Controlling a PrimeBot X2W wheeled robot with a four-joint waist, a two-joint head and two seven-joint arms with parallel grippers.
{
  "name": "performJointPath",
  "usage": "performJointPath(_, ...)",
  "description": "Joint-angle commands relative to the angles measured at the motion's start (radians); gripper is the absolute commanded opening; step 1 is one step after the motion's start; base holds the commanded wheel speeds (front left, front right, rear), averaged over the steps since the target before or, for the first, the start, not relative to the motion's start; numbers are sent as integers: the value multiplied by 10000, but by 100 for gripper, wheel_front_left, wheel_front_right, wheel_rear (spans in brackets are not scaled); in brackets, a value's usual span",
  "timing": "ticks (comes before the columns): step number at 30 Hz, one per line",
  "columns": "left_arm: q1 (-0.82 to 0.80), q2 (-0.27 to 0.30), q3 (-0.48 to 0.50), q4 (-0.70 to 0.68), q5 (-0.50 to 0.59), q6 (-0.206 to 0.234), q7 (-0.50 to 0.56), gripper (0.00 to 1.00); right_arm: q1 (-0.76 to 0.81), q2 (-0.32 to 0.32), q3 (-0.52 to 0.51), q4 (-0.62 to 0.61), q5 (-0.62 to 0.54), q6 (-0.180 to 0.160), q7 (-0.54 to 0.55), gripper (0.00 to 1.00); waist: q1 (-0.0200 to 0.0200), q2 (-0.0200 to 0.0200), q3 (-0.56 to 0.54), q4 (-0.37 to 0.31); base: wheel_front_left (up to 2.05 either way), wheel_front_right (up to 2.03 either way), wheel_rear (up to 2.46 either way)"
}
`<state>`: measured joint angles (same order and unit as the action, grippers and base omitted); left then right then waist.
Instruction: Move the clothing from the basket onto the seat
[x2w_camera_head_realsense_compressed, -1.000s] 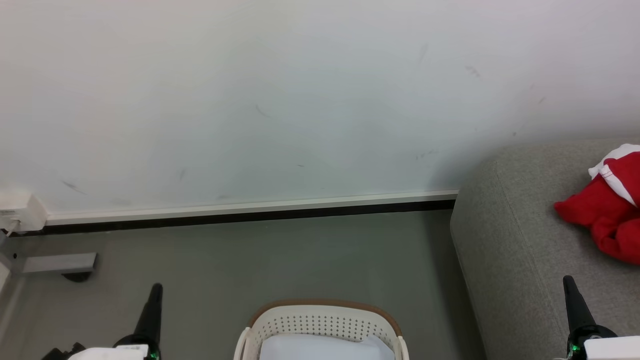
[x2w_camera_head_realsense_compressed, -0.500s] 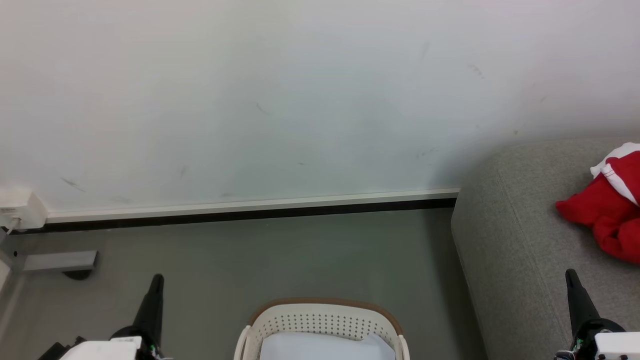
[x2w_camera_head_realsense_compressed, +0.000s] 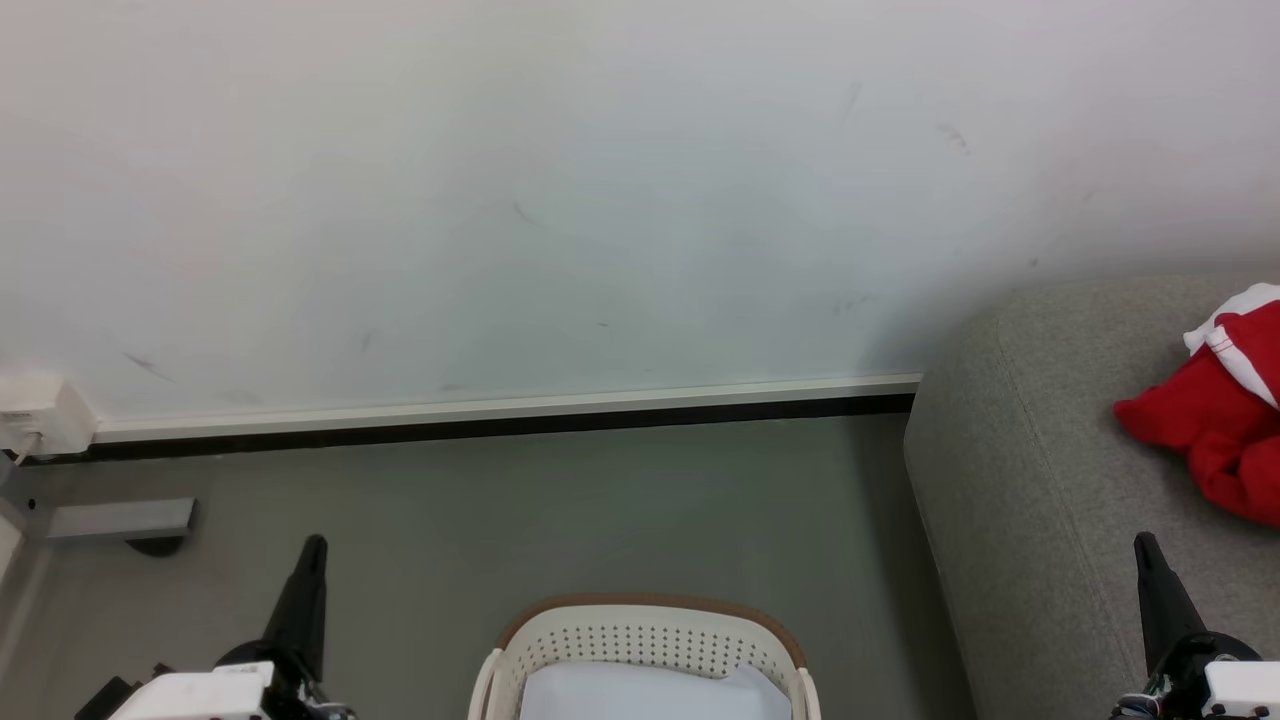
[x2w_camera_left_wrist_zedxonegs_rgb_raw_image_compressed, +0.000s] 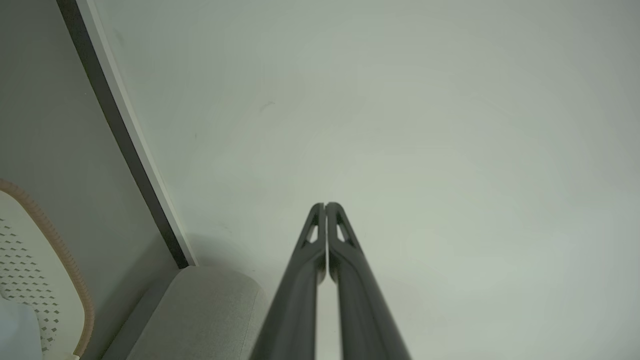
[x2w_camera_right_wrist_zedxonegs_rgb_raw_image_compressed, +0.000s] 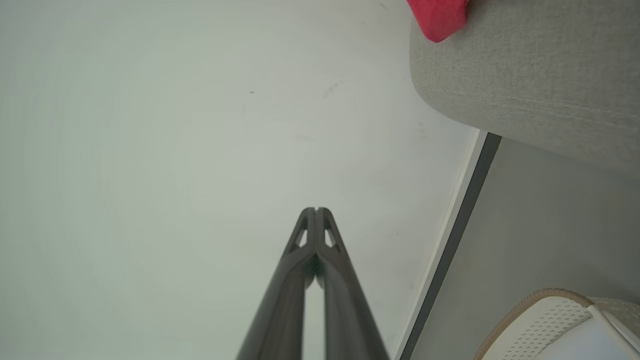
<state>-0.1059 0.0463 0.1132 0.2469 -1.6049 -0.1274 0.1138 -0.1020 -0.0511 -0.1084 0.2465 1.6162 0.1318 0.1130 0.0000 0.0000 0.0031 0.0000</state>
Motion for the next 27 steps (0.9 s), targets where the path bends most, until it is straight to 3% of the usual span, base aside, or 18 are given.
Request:
performJointPath(1, -83, 74, 22, -26, -144, -61, 46, 0, -122, -51, -44, -49, 2, -21, -7, 0, 0, 0, 0, 0, 0, 0, 0)
performJointPath(27, -81, 73, 20, -29, -146, -61, 44, 0, -123, -33, -61, -46, -23, -21, 15, 0, 0, 0, 0, 0, 0, 0, 0)
